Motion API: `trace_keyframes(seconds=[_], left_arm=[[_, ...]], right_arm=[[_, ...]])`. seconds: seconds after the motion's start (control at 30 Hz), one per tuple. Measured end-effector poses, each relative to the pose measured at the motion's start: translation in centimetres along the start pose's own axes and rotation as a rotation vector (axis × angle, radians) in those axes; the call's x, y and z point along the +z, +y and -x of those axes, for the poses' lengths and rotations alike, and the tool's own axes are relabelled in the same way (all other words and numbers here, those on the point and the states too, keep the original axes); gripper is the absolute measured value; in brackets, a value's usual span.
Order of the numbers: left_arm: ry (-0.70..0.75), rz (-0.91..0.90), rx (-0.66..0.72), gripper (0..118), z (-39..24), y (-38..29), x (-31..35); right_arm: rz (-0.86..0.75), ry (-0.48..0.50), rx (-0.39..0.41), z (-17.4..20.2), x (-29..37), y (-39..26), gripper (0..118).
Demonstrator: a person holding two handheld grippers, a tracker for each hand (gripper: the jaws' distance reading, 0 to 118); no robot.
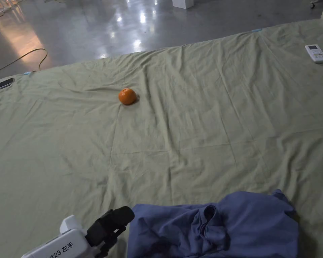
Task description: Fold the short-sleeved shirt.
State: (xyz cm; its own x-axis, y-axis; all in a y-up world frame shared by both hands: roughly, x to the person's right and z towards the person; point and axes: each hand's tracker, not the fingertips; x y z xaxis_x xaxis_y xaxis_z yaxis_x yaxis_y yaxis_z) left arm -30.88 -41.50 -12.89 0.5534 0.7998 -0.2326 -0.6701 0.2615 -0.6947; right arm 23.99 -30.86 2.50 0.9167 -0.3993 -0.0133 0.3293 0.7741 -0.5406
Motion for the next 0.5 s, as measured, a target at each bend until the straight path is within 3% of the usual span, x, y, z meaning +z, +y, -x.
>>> trace_keyframes(seconds=[0.1,0.13,0.17,0.2,0.23,0.5], left_arm=[[-0.073,0.143,0.023,102,-0.3,-1.5,-1.5],[-0.087,0.161,0.04,96,-1.4,-2.7,-1.9],[-0.131,0.149,0.048,82,-1.4,-3.1,-2.2],[-0.143,0.156,0.052,44,-1.6,-3.2,-2.6],[-0.102,0.16,0.045,12,-2.3,-3.4,-3.0],[-0.109,0.079,-0.012,13,-1.6,-0.7,1.1]], right_arm=[[-0.009,-0.009,-0.026,0.1,0.2,0.1,0],[-0.012,-0.001,-0.045,0.1,0.1,0.1,0],[-0.014,0.002,-0.049,0.1,0.1,0.2,0],[-0.016,0.0,-0.05,0.1,0.0,0.3,0],[-0.018,-0.006,-0.049,0.3,0.0,0.5,0],[-0.025,0.021,-0.031,1.4,-0.8,1.1,0]])
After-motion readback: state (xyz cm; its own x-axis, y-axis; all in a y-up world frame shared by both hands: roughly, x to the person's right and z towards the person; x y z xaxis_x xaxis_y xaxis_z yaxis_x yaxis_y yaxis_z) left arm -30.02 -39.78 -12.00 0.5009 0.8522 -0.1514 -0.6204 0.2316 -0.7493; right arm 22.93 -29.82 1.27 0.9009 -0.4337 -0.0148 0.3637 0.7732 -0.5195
